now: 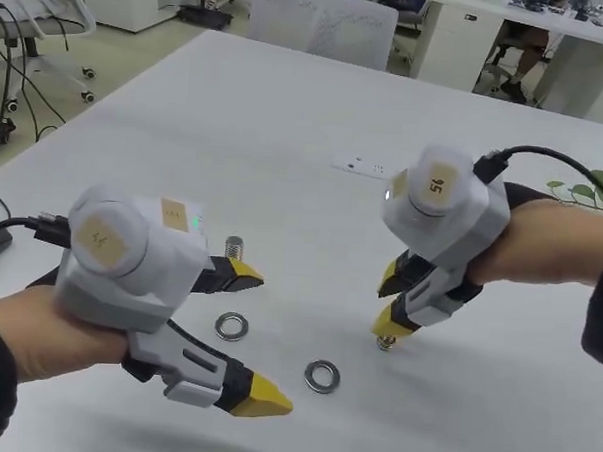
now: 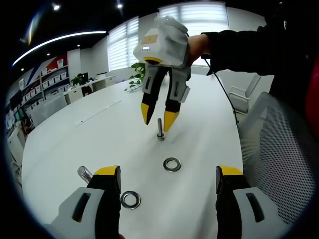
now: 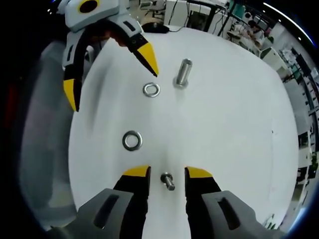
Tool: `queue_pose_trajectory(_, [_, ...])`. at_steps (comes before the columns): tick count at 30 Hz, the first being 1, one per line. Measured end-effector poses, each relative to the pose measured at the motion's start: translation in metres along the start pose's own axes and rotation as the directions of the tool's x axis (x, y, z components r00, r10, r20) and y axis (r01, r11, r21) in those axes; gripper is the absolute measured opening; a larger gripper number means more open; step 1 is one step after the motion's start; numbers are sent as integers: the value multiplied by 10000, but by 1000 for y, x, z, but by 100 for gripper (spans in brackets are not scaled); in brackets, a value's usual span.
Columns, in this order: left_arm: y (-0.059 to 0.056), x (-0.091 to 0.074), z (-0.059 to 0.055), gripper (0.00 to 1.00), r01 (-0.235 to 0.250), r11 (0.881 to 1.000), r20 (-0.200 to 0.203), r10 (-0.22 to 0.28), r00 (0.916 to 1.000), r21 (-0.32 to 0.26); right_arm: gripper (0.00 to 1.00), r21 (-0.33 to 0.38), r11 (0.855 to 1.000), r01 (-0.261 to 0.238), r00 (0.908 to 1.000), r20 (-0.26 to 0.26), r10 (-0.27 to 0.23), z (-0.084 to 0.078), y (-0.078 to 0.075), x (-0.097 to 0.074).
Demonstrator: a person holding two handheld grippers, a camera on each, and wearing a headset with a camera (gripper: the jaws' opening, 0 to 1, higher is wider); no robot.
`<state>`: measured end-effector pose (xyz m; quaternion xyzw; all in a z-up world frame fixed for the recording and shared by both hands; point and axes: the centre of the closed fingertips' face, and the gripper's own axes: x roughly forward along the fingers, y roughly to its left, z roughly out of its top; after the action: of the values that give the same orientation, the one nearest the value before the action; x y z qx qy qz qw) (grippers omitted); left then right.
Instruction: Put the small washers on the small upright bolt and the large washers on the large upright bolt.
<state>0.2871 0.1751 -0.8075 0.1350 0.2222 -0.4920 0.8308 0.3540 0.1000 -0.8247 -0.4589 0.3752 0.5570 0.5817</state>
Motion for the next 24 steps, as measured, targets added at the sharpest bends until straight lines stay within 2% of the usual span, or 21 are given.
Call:
queue_pose_trajectory(11, [-1, -6, -1, 78, -138, 9998, 123, 139, 9998, -151, 29, -472, 9988, -89, 9999, 80, 93, 16, 8, -2])
queue_pose_trajectory(24, [1, -16, -3, 78, -360, 9988, 233, 367, 9991, -331, 29, -994, 9938, -492, 9988, 13, 496, 29, 15, 5])
